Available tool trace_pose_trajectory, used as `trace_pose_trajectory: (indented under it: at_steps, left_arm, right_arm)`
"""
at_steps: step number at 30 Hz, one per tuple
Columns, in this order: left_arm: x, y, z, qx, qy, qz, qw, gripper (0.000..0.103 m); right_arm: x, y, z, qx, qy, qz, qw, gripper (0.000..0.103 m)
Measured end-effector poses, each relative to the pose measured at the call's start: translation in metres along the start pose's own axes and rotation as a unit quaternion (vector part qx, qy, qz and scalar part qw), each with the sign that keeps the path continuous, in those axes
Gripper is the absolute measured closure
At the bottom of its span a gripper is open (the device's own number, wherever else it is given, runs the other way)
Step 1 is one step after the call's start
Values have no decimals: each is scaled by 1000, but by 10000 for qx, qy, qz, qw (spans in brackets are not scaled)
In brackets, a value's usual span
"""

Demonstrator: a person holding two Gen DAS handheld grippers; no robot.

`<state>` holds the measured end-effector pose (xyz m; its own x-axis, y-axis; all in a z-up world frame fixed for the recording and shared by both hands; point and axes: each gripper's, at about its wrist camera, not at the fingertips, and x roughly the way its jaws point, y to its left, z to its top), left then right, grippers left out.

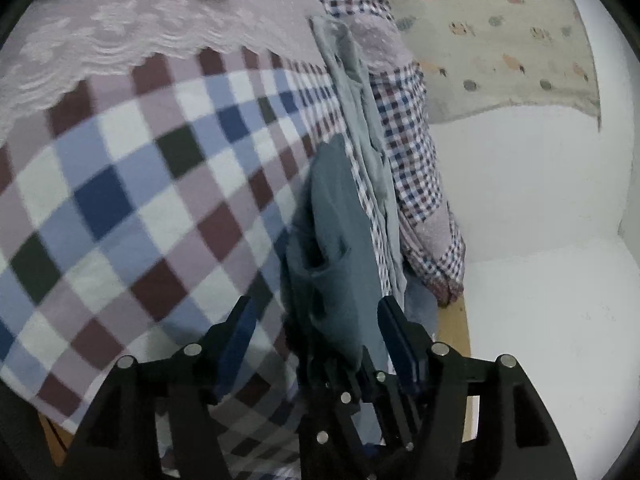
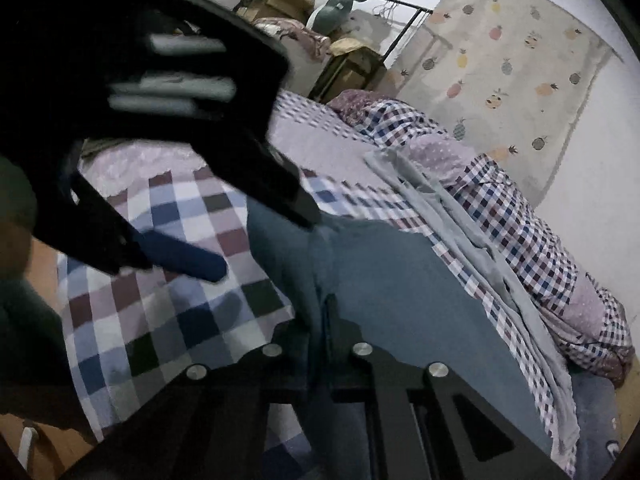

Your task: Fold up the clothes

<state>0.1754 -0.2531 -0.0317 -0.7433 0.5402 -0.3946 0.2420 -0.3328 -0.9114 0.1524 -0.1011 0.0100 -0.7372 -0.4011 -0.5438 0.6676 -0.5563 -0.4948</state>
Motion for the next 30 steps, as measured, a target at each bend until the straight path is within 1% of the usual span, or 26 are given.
trace_pose_trajectory:
  at_steps: [5,9,14,16,17,18,19,21,22,24,25,26,27,28,29,30]
  left_arm:
    - [20,-15,3,313,100,37,9995,36]
    - [40,-25,8,519,320,90,9981,36]
    - [54,-31,14,662,445,183,9966,36]
    - [57,-33,15,729,462,245,9960,39]
    - [58,-34,16,763,471,276,9956,47]
    - [60,-35,17,797,480,307,9952,57]
    - [62,-36,17,830,488,337,9948,62]
    - [62,-36,19,869,474,401,9943,84]
    - [62,-36,19,890,456,429,9941,88]
    - [59,-34,20,856,426,400,9946,92]
    - [58,-35,20,861,429,365,9947,92]
    - [58,-36,21,867,434,329,9947,92]
    - [57,-38,21,874,439,293,9948,93]
    - [56,-39,22,881,444,256,9948,93]
    - [55,-41,22,888,449,220,9948,93]
    - [54,-42,23,895,454,184,9948,93]
  right_arm:
    - [-4,0,0,-32,-70,14,10000,99]
    - [-10,0,-1,-40,-204,47,9998,99]
    - [-13,-3,-1,-48,-305,48,9995,99]
    - [-13,-3,-1,-75,-316,22,9995,99]
    - [-12,-3,-1,-98,-322,9,9994,99]
    - [-11,-3,-1,-108,-324,12,9994,99]
    - [-10,-4,-1,-117,-328,6,9994,99]
    - [-10,-2,-2,-180,-344,-40,9992,99]
    - [-11,-1,-3,-234,-353,-71,9991,98]
    - [-12,3,-6,-378,-368,-153,9985,93]
    - [-13,6,-9,-485,-371,-223,9979,84]
    - [-14,8,-13,-574,-364,-317,9972,70]
    - [-15,10,-18,-651,-350,-426,9964,61]
    - [-15,11,-23,-711,-326,-538,9955,50]
    - [-15,11,-27,-746,-290,-654,9946,45]
    - [-13,10,-31,-747,-237,-800,9937,44]
